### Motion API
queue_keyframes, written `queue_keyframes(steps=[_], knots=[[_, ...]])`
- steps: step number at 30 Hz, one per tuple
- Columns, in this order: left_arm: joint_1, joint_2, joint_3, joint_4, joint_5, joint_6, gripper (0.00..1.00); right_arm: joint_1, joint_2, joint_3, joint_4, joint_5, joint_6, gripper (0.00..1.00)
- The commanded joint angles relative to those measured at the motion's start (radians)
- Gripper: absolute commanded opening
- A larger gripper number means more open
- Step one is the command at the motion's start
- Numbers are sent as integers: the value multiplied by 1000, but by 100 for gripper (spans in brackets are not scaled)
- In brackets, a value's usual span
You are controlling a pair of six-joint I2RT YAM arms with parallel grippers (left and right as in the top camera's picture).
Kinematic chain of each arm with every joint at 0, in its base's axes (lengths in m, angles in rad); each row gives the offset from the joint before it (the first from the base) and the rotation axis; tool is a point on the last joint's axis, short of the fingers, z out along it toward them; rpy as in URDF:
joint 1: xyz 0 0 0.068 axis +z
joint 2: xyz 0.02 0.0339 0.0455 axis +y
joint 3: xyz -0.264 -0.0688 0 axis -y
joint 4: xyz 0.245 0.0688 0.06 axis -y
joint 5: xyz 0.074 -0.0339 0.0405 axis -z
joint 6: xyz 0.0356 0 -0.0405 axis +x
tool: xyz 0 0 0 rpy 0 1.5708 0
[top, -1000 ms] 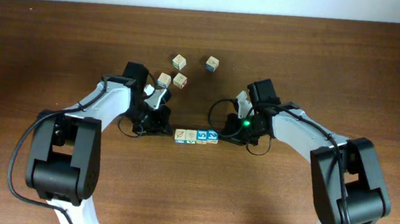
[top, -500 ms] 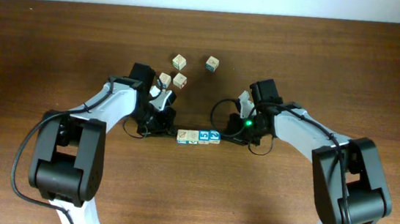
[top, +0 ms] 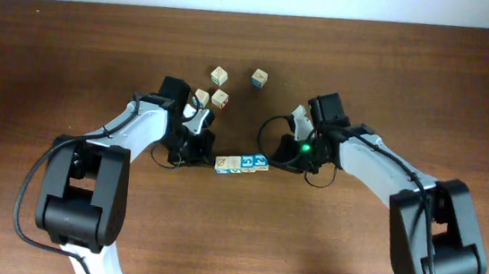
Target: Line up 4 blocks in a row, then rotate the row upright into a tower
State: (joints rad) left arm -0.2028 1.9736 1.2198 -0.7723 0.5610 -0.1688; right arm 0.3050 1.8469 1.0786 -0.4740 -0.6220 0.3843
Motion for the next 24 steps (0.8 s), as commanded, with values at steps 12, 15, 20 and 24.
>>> queue_keyframes(steps=[12, 15, 20, 24], knots=[[-11, -3, -9, 25, 46, -44, 0, 213, -31, 151, -71, 59, -9, 4], [-11, -3, -9, 25, 46, -44, 0, 253, -31, 151, -51, 87, 2, 4], [-11, -3, -9, 25, 46, -44, 0, 300, -31, 164, -15, 93, 13, 4], [-11, -3, -9, 24, 46, -44, 0, 347, -31, 173, 4, 100, 13, 4]])
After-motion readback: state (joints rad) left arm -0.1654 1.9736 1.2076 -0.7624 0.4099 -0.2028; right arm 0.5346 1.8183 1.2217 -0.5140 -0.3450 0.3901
